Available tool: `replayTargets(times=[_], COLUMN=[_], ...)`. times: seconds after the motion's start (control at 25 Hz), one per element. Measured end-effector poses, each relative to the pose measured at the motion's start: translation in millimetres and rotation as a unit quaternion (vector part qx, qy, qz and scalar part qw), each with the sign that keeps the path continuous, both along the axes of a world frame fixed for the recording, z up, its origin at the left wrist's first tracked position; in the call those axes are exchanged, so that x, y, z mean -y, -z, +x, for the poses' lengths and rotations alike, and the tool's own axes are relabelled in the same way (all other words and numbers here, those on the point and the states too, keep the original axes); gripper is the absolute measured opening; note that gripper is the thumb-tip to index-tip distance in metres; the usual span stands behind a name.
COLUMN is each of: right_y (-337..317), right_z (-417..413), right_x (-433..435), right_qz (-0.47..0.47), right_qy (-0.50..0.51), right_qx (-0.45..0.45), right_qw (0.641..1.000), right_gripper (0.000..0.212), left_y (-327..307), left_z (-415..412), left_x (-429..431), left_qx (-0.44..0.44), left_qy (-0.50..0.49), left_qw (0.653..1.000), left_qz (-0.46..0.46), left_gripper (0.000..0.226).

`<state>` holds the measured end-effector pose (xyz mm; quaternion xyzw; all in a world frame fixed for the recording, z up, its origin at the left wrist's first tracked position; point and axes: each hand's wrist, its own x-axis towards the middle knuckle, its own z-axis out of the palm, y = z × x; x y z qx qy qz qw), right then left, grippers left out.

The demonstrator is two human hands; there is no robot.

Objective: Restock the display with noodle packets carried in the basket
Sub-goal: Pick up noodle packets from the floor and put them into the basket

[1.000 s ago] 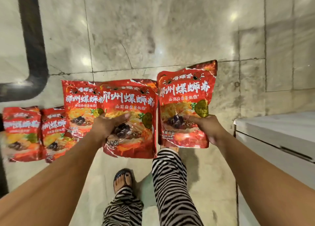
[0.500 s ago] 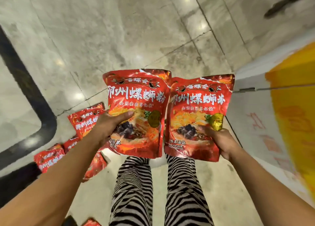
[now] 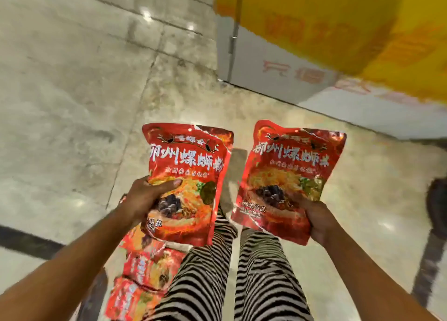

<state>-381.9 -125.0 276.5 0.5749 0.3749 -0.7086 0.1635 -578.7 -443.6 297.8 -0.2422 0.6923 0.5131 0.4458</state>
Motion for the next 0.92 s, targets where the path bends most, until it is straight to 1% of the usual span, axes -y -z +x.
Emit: replayTargets(times=[0.08,0.12,0.16,0.2,0.24,0.28,0.32,0.4,0.44,0.48,0.52,0.64,0.72,0.76,0.84,0.92], right_y=[-2.4,-2.0,-2.7,-1.6,-2.1,-2.0,-2.4,-4.8,-6.5,-6.4,-6.6,-8.7,-15.9,-20.9,-26.9,-35.4], right_z=[52.3,75.7,96.8,123.5,150.7,177.7,206.3,264.5,290.2,315.5,346.6,436.9,493.3,518.3,558.1,601.1], right_x=[-15.5,-22.0,-27.8,-36.4,-44.4,-51.0,-57.4,-71.2,-76.2,-80.3,-86.3,-105.8,-120.6,-127.8,-138.7,-152.7], right_qz=[0.012,0.018,0.022,0.024,0.029,0.034,0.043,0.047,0.039,0.035,0.031,0.019,0.019,0.021,0.022,0.026], right_qy=[0.047,0.067,0.082,0.111,0.144,0.176,0.206,0.267,0.291,0.313,0.342,0.418,0.450,0.455,0.461,0.480], right_qx=[0.006,0.006,0.011,0.018,0.023,0.025,0.023,-0.012,-0.042,-0.063,-0.074,-0.044,-0.015,-0.005,0.009,0.015], right_qw=[0.999,0.998,0.996,0.993,0.989,0.984,0.977,0.963,0.955,0.947,0.936,0.907,0.893,0.890,0.887,0.877], right_gripper=[0.102,0.101,0.096,0.086,0.073,0.061,0.055,0.050,0.048,0.047,0.048,0.053,0.065,0.078,0.104,0.113], left_y=[2.9,2.5,2.5,4.0,2.0,-0.5,-2.9,-6.2,-7.3,-8.3,-8.9,-16.6,-20.6,-22.0,-26.8,-28.0], left_z=[7.1,9.9,13.2,20.2,29.7,40.6,54.1,90.7,108.8,127.8,153.3,237.6,293.8,319.3,360.0,403.3], left_x=[-40.2,-60.3,-80.1,-105.3,-132.9,-160.2,-188.1,-243.2,-266.6,-287.5,-311.6,-380.0,-423.6,-443.7,-477.2,-514.1], left_qx=[0.016,0.015,0.016,0.016,0.015,0.011,0.011,0.013,0.009,0.008,0.008,0.012,0.013,0.012,0.014,0.026], left_qy=[0.065,0.101,0.135,0.175,0.213,0.249,0.284,0.343,0.367,0.386,0.407,0.454,0.478,0.487,0.502,0.522], left_qw=[0.998,0.995,0.991,0.984,0.977,0.968,0.958,0.938,0.929,0.921,0.912,0.889,0.876,0.871,0.862,0.849], left_qz=[-0.001,0.003,0.009,0.011,0.015,0.021,0.026,0.038,0.043,0.046,0.049,0.058,0.064,0.068,0.070,0.080], left_gripper=[0.072,0.077,0.081,0.087,0.092,0.093,0.085,0.052,0.043,0.044,0.051,0.073,0.083,0.083,0.076,0.069])
